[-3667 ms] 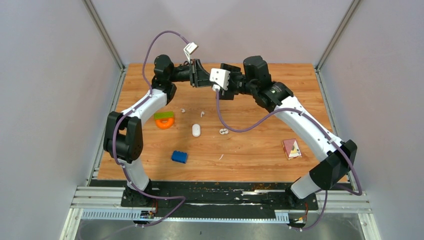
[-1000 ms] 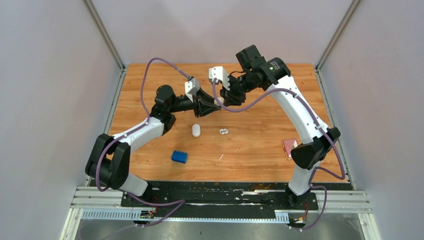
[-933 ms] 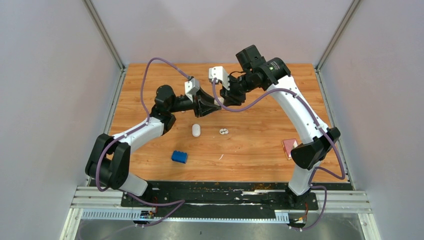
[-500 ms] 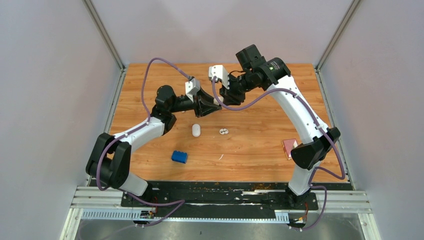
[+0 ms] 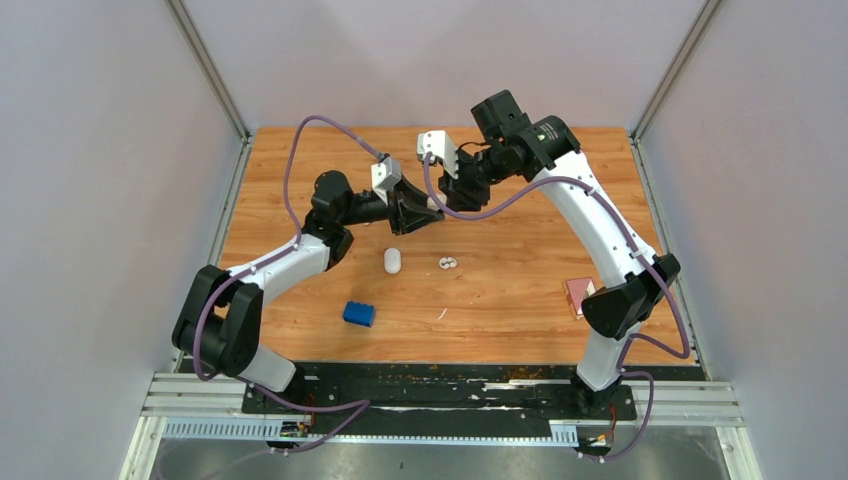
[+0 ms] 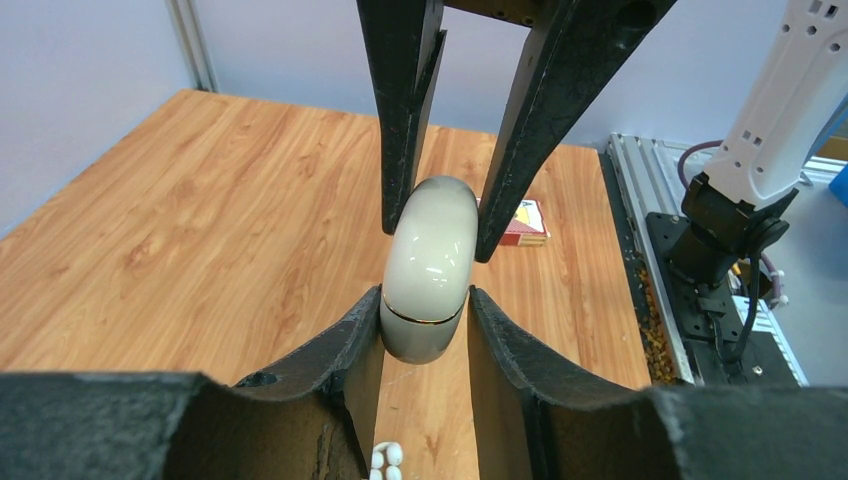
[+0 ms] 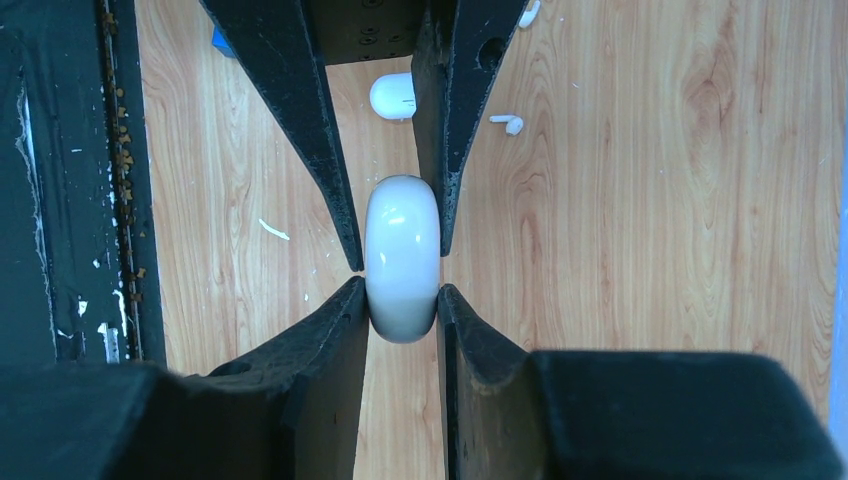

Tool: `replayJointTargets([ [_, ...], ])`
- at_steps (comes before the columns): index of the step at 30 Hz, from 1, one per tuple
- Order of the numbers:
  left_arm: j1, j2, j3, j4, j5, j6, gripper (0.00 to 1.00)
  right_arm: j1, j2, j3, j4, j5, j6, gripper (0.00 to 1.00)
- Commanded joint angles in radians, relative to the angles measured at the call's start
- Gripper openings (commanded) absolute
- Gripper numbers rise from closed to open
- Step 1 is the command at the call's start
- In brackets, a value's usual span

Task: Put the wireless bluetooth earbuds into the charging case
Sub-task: Open the charging case.

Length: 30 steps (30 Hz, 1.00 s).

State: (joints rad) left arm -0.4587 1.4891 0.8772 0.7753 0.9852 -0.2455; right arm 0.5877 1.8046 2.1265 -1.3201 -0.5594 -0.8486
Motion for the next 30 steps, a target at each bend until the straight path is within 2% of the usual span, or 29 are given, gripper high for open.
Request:
replayJointTargets([
  [1, -0.011, 0.004, 0.041, 0.033, 0.007, -0.006, 0.42, -0.001, -0.013, 0.001, 0.046, -0.021, 0.013, 0.11],
  [6, -0.011, 0.008, 0.043, 0.038, 0.009, -0.015, 0.33, -0.001, -0.013, -0.005, 0.049, -0.021, 0.016, 0.12],
  [10, -0.011, 0.007, 0.043, 0.038, 0.006, -0.018, 0.4, -0.001, -0.01, -0.008, 0.055, -0.02, 0.026, 0.12],
  [15, -0.011, 0.011, 0.046, 0.038, 0.008, -0.016, 0.37, -0.001, -0.005, -0.005, 0.061, -0.018, 0.031, 0.13],
  [23, -0.012, 0.015, 0.051, 0.036, 0.006, -0.024, 0.43, -0.001, -0.003, -0.005, 0.065, -0.017, 0.035, 0.13],
  [28, -0.012, 0.017, 0.051, 0.035, -0.001, -0.03, 0.42, 0.0, -0.001, -0.004, 0.068, -0.019, 0.04, 0.14],
  [30, -0.012, 0.019, 0.052, 0.037, 0.0, -0.031, 0.39, 0.0, 0.0, -0.005, 0.068, -0.019, 0.04, 0.14],
])
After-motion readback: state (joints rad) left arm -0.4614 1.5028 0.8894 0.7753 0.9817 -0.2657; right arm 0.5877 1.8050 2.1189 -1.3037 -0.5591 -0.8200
